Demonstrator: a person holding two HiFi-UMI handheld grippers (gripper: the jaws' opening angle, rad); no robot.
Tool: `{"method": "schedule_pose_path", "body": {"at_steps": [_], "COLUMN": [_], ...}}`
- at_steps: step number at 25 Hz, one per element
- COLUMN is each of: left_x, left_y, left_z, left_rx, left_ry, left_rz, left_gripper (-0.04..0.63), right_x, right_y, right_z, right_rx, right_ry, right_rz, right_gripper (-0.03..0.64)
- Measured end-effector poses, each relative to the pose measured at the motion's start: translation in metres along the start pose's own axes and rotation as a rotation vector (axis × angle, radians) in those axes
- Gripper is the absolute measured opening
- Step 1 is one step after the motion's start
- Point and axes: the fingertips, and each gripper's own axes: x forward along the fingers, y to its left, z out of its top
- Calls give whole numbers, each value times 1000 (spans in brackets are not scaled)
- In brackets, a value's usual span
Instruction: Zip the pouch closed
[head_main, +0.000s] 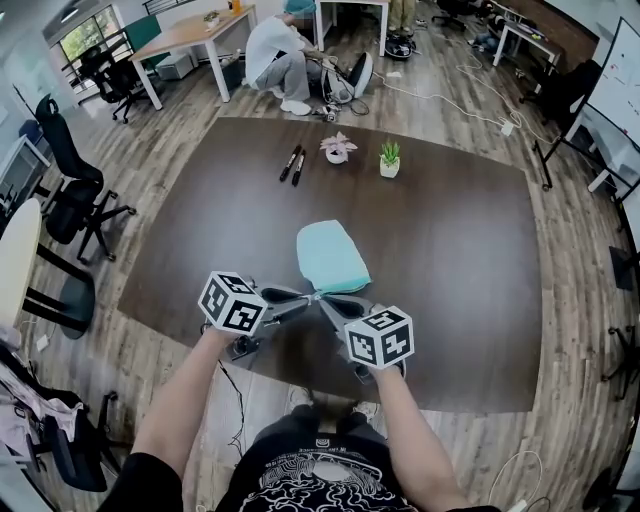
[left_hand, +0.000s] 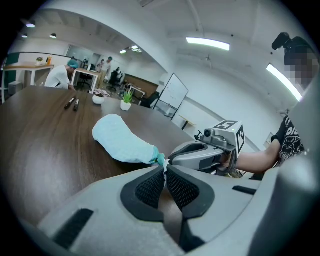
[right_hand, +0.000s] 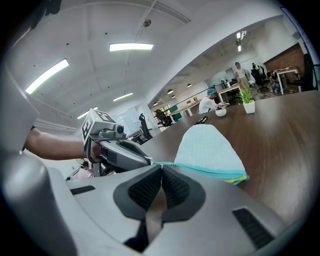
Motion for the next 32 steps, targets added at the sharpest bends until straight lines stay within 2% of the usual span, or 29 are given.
{"method": "schedule_pose_path", "body": {"at_steps": [11, 28, 32], "left_x": [-3, -10, -12], "left_y": [6, 8, 9], "left_z": [-5, -6, -7], "left_rx": [0, -6, -8], "left_ry": [-3, -7, -7], "left_rz": [24, 23, 32], "left_gripper": [23, 23, 23], "right_x": [4, 7, 3], "right_y": [-4, 0, -7], "right_z": [-3, -2, -2], "right_rx": [10, 43, 55], "right_ry": [-3, -13, -13], "right_rz": [-28, 1, -18], "right_gripper": [3, 2, 2]}}
